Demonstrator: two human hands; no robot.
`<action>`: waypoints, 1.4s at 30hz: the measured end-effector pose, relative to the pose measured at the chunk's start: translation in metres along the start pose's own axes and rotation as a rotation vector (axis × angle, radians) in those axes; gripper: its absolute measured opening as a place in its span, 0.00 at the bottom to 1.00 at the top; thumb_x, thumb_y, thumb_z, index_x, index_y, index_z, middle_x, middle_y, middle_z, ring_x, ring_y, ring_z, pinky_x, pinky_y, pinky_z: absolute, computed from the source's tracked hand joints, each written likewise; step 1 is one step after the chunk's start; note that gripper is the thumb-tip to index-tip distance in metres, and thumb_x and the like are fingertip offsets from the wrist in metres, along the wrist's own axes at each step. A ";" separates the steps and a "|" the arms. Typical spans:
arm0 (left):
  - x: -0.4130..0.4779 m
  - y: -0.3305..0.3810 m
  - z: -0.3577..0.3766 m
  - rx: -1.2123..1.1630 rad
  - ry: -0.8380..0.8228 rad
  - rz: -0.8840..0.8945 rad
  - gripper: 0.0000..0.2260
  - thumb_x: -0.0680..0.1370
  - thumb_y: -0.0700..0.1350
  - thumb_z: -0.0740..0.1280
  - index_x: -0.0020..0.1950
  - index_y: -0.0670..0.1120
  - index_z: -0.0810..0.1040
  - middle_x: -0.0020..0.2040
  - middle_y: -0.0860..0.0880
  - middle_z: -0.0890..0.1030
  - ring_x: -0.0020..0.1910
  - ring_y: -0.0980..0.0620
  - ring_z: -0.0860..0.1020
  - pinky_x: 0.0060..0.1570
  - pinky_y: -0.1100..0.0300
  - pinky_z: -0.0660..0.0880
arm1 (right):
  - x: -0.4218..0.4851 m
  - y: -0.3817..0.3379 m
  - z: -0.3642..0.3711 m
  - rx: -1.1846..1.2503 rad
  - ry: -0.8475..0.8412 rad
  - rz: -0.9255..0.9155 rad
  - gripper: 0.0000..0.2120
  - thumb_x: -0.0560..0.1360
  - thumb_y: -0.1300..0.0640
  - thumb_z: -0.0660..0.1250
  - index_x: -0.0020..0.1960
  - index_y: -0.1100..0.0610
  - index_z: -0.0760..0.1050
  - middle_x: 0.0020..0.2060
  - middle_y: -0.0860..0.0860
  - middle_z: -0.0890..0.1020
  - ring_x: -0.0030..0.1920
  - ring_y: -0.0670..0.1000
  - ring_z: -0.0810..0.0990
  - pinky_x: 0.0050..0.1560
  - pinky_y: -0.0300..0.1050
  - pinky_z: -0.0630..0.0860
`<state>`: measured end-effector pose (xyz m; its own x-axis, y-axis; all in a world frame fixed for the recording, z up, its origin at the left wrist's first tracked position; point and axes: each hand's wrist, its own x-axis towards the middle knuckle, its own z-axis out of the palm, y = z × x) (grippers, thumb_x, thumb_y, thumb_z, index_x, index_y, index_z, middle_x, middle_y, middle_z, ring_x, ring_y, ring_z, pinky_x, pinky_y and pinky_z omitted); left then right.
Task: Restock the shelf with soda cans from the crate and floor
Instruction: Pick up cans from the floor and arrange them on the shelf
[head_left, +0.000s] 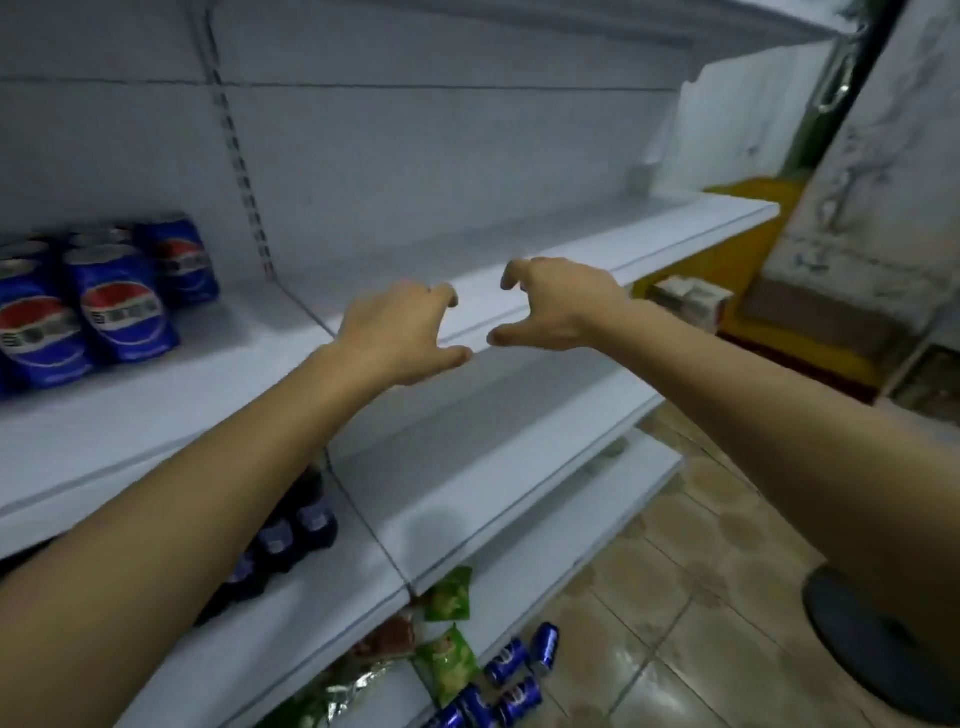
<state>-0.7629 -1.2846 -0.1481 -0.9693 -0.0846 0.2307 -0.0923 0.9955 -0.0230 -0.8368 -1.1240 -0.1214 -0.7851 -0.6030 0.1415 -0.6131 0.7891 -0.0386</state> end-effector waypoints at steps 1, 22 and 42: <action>0.004 0.022 0.018 -0.013 -0.030 0.043 0.28 0.75 0.62 0.64 0.71 0.52 0.65 0.65 0.49 0.74 0.62 0.46 0.73 0.48 0.53 0.70 | -0.012 0.023 0.011 -0.012 -0.030 0.030 0.33 0.71 0.35 0.66 0.69 0.51 0.65 0.65 0.51 0.75 0.62 0.55 0.74 0.53 0.50 0.70; -0.145 0.083 0.435 -0.371 -1.151 -0.058 0.21 0.76 0.58 0.63 0.67 0.50 0.70 0.62 0.50 0.76 0.59 0.49 0.75 0.55 0.55 0.73 | -0.222 0.098 0.451 0.864 -0.858 0.918 0.27 0.72 0.45 0.71 0.66 0.55 0.70 0.61 0.53 0.76 0.59 0.53 0.76 0.55 0.45 0.72; -0.181 0.150 0.962 -0.465 -0.824 -0.080 0.28 0.73 0.50 0.71 0.70 0.47 0.65 0.68 0.45 0.69 0.67 0.47 0.68 0.64 0.48 0.70 | -0.220 0.079 0.980 1.289 -0.495 1.619 0.32 0.73 0.42 0.69 0.69 0.56 0.65 0.60 0.55 0.75 0.56 0.55 0.78 0.56 0.52 0.77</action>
<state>-0.8203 -1.1620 -1.1291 -0.8358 0.0196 -0.5486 -0.2374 0.8881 0.3935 -0.7987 -1.0436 -1.1249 -0.3694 0.2147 -0.9041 0.9278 0.1392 -0.3461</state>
